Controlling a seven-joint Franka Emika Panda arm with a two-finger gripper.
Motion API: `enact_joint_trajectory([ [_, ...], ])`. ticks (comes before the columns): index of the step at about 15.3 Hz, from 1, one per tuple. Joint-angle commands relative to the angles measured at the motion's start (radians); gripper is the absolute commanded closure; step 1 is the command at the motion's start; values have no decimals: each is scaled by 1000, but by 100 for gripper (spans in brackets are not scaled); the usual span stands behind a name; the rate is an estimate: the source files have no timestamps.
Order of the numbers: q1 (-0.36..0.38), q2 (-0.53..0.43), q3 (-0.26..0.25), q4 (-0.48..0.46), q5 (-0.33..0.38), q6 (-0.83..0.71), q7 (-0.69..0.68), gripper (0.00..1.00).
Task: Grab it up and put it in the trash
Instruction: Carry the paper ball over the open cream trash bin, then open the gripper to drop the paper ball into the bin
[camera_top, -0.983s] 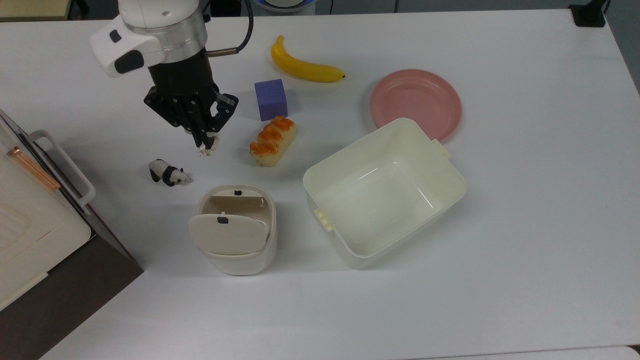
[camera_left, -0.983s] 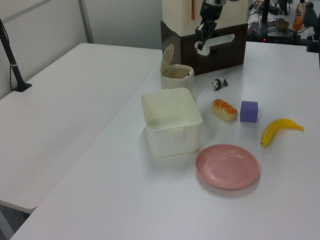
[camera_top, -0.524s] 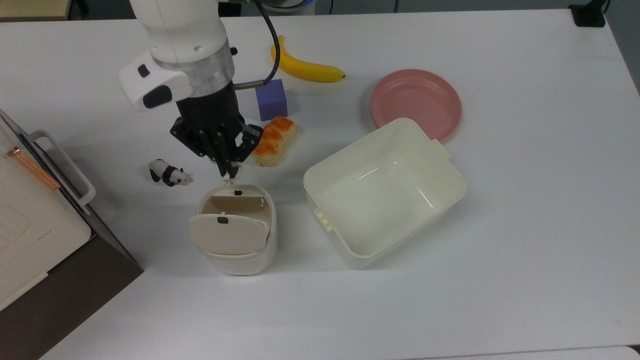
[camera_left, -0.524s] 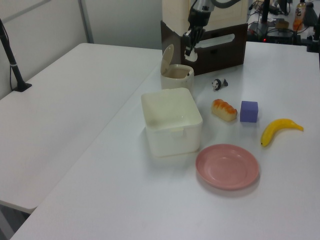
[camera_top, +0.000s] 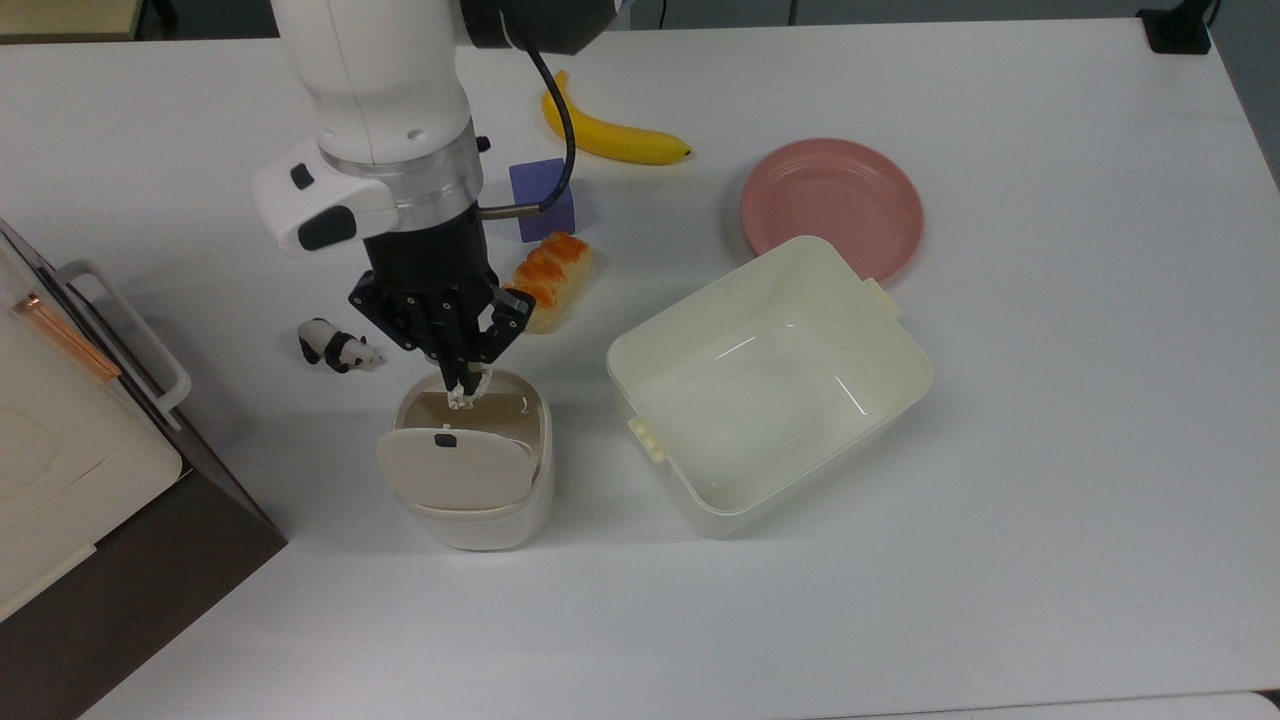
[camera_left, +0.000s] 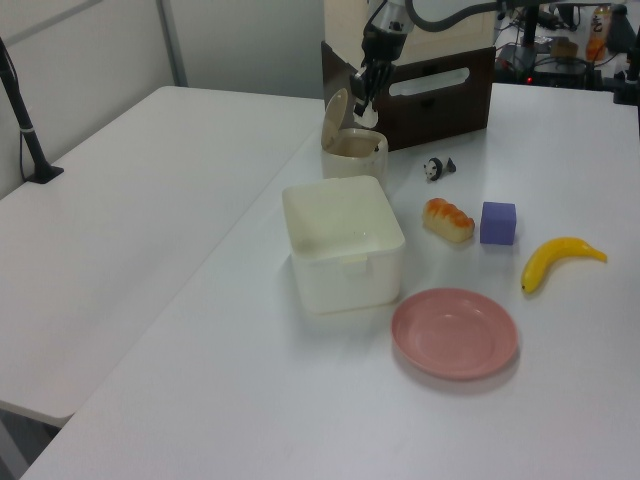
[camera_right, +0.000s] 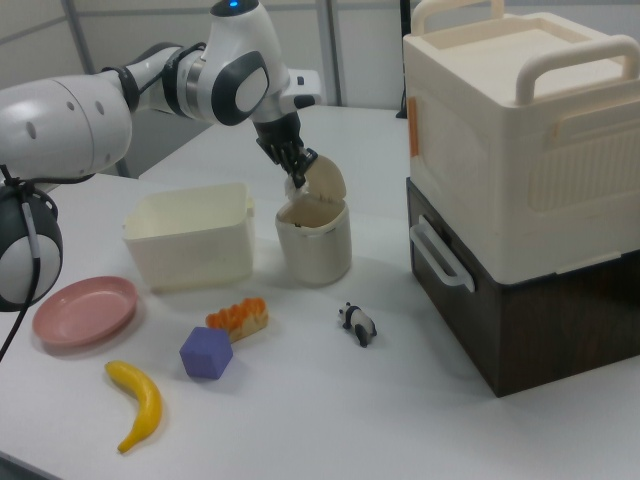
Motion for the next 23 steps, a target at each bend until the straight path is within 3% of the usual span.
enact_joint_trajectory([
  [1, 46, 55, -33, 40, -36, 12, 47, 92],
  [7, 65, 110, -47, 63, -81, 90, 107, 91],
  [9, 63, 110, -47, 62, -81, 92, 135, 60],
  [10, 62, 110, -47, 63, -81, 92, 141, 54],
  [11, 60, 110, -45, 62, -81, 92, 142, 37],
  [13, 60, 109, -45, 61, -81, 89, 143, 23],
  [17, 59, 77, -41, 58, -82, 75, 138, 16],
  [23, 50, -47, -28, 31, -70, -121, 67, 17],
])
